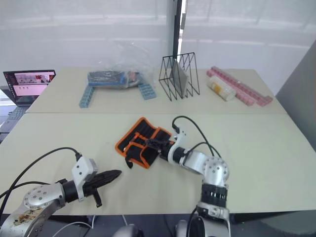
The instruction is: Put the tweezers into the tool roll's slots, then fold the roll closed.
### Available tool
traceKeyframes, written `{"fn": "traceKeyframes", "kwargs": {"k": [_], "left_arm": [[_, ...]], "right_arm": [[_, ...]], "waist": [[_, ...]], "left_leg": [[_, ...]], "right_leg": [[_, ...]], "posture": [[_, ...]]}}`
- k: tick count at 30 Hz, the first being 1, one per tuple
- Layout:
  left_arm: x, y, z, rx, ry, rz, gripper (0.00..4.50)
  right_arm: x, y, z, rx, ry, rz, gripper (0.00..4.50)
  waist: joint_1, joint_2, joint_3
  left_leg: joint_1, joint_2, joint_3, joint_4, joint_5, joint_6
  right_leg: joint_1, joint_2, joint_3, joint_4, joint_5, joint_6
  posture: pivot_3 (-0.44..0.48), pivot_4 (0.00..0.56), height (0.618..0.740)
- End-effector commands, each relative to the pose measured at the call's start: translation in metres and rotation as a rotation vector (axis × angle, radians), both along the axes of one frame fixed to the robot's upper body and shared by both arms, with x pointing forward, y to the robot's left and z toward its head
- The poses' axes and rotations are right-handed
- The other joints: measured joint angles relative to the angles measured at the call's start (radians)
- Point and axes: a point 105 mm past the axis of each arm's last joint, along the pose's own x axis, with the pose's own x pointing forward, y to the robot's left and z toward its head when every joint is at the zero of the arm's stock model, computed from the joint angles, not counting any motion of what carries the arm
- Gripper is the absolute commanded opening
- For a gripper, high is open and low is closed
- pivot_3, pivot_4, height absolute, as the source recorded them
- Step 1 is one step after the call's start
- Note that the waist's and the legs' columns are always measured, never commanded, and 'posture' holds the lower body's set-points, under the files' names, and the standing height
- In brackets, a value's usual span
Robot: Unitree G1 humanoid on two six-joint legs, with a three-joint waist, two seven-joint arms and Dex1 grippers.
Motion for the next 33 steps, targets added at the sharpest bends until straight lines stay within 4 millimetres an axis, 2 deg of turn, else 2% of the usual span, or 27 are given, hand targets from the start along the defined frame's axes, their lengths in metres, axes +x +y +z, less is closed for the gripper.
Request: {"fn": "traceKeyframes", "kwargs": {"k": [1, 6, 10, 14, 16, 21, 23, 27, 29, 33], "left_arm": [[0.0, -0.002, 0.008, 0.002, -0.026, -0.021, 0.0], [0.0, -0.002, 0.009, 0.006, -0.026, -0.022, 0.0], [0.001, -0.002, 0.009, 0.008, -0.025, -0.025, 0.0], [0.0, -0.003, 0.01, 0.007, -0.024, -0.028, 0.0], [-0.001, -0.003, 0.01, 0.006, -0.022, -0.03, 0.0], [0.0, -0.003, 0.011, 0.004, -0.018, -0.031, 0.0], [0.0, -0.003, 0.011, 0.004, -0.019, -0.03, 0.0], [0.005, -0.003, 0.016, -0.016, -0.032, -0.011, 0.0], [0.016, 0.003, 0.021, -0.055, -0.032, 0.056, 0.0], [0.045, 0.022, 0.032, -0.195, -0.001, 0.239, 0.0]], "right_arm": [[-0.013, 0.012, -0.027, -0.004, 0.081, 0.058, 3.28], [-0.012, 0.008, -0.034, -0.102, 0.007, 0.1, 3.28], [-0.008, 0.008, -0.034, -0.176, -0.089, 0.133, 2.11], [-0.004, 0.011, -0.029, -0.27, -0.245, 0.16, 0.68], [-0.004, 0.013, -0.025, -0.312, -0.327, 0.172, 0.1], [-0.001, 0.024, 0.007, -0.321, -0.571, 0.171, 0.04], [0.001, 0.026, 0.012, -0.334, -0.622, 0.166, 0.04], [0.002, 0.023, -0.004, -0.441, -0.627, 0.191, 0.04], [0.004, 0.017, -0.024, -0.528, -0.581, 0.204, 0.04], [0.004, 0.005, -0.049, -0.658, -0.558, 0.235, 0.04]], "waist": [[-0.011, 0.0, 0.0], [-0.024, 0.0, 0.0], [-0.022, 0.0, 0.0], [-0.023, -0.001, -0.001], [-0.022, -0.002, -0.001], [-0.017, -0.002, -0.001], [-0.016, -0.002, -0.001], [-0.015, -0.002, -0.001], [-0.014, -0.002, -0.001], [-0.009, -0.003, -0.001]], "left_leg": [[0.001, 0.0, 0.0, 0.0, 0.0, 0.0], [0.005, 0.0, 0.001, 0.0, 0.0, 0.0], [0.007, 0.0, 0.002, 0.0, 0.0, 0.0], [0.007, 0.001, 0.002, 0.0, 0.0, 0.0], [0.008, 0.001, 0.002, 0.0, 0.0, 0.0], [0.008, 0.0, 0.002, 0.002, 0.0, 0.0], [0.005, 0.0, 0.002, 0.002, 0.0, 0.0], [0.001, 0.0, 0.001, 0.001, 0.0, 0.0], [0.0, 0.0, 0.001, 0.001, 0.0, 0.0], [0.005, 0.0, 0.001, 0.002, 0.0, 0.0]], "right_leg": [[0.0, 0.0, 0.0, 0.001, 0.0, 0.0], [0.001, 0.0, 0.002, 0.005, 0.0, -0.001], [0.002, 0.001, 0.002, 0.005, -0.001, -0.001], [0.002, 0.002, 0.003, 0.005, -0.001, -0.001], [0.002, 0.001, 0.003, 0.006, -0.001, -0.001], [0.003, 0.0, 0.003, 0.005, -0.001, -0.001], [0.0, 0.0, 0.003, 0.006, -0.001, -0.001], [-0.002, 0.0, 0.002, 0.005, -0.001, -0.001], [-0.003, -0.001, 0.001, 0.005, -0.001, -0.001], [0.001, -0.001, 0.001, 0.006, 0.0, -0.001]], "posture": [[0.0, 0.15, 0.725], [0.0, 0.15, 0.725], [0.0, 0.15, 0.725], [0.0, 0.15, 0.725], [0.0, 0.15, 0.725], [0.0, 0.15, 0.725], [0.0, 0.15, 0.725], [0.0, 0.15, 0.725], [0.0, 0.15, 0.725], [0.0, 0.15, 0.725]]}}
